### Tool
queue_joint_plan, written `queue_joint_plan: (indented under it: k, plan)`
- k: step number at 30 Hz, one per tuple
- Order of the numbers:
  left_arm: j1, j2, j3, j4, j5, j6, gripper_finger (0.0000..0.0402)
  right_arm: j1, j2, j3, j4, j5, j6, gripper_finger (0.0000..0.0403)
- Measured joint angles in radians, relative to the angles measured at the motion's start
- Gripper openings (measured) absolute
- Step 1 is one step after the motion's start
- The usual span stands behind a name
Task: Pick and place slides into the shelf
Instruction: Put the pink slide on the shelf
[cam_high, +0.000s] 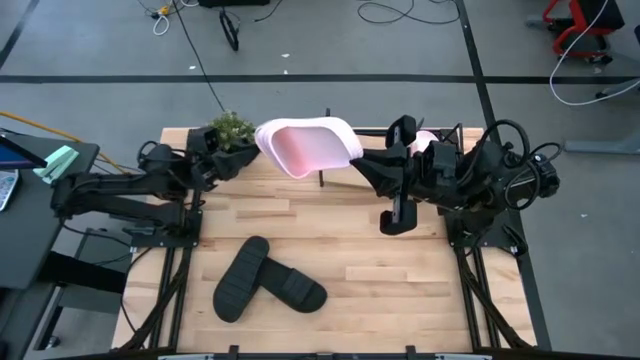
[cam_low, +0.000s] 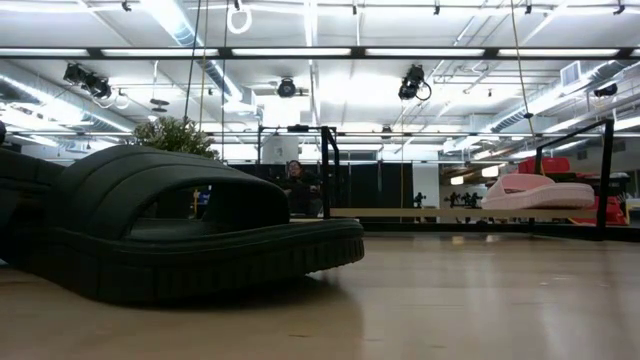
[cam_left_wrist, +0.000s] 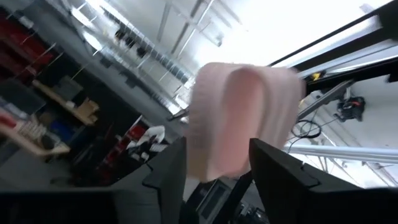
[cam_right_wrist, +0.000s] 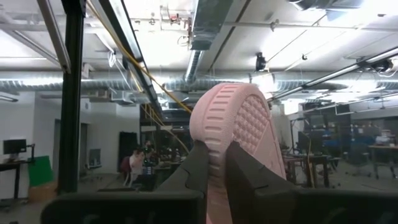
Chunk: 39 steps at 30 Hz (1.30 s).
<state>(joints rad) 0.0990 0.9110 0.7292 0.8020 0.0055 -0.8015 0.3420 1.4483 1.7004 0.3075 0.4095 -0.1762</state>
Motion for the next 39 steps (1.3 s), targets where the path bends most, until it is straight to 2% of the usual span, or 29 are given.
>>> queue_joint_plan:
  k: [8, 14, 22, 29, 31, 39]
  plan:
    - [0.000, 0.080, 0.000, 0.099, 0.000, -0.026, 0.0227, 0.000, 0.000, 0.000, -0.009, 0.000, 0.021, 0.0032]
    - [0.000, 0.112, 0.000, 0.189, -0.002, -0.026, 0.0222, 0.000, 0.011, 0.000, -0.030, 0.000, 0.049, 0.0032]
    - [0.000, 0.118, 0.000, 0.192, -0.004, -0.019, 0.0162, -0.015, 0.044, 0.000, -0.026, -0.015, 0.074, 0.0029]
    - [0.001, 0.116, 0.000, 0.199, -0.005, 0.010, 0.0061, -0.026, 0.048, 0.000, -0.018, -0.023, 0.077, 0.0028]
    - [0.006, 0.116, 0.000, 0.198, -0.005, 0.012, 0.0048, -0.026, 0.044, 0.000, -0.024, -0.023, 0.065, 0.0050]
    - [0.011, 0.117, 0.000, 0.188, 0.008, 0.004, 0.0048, -0.025, 0.038, 0.004, -0.153, -0.026, 0.147, 0.0193]
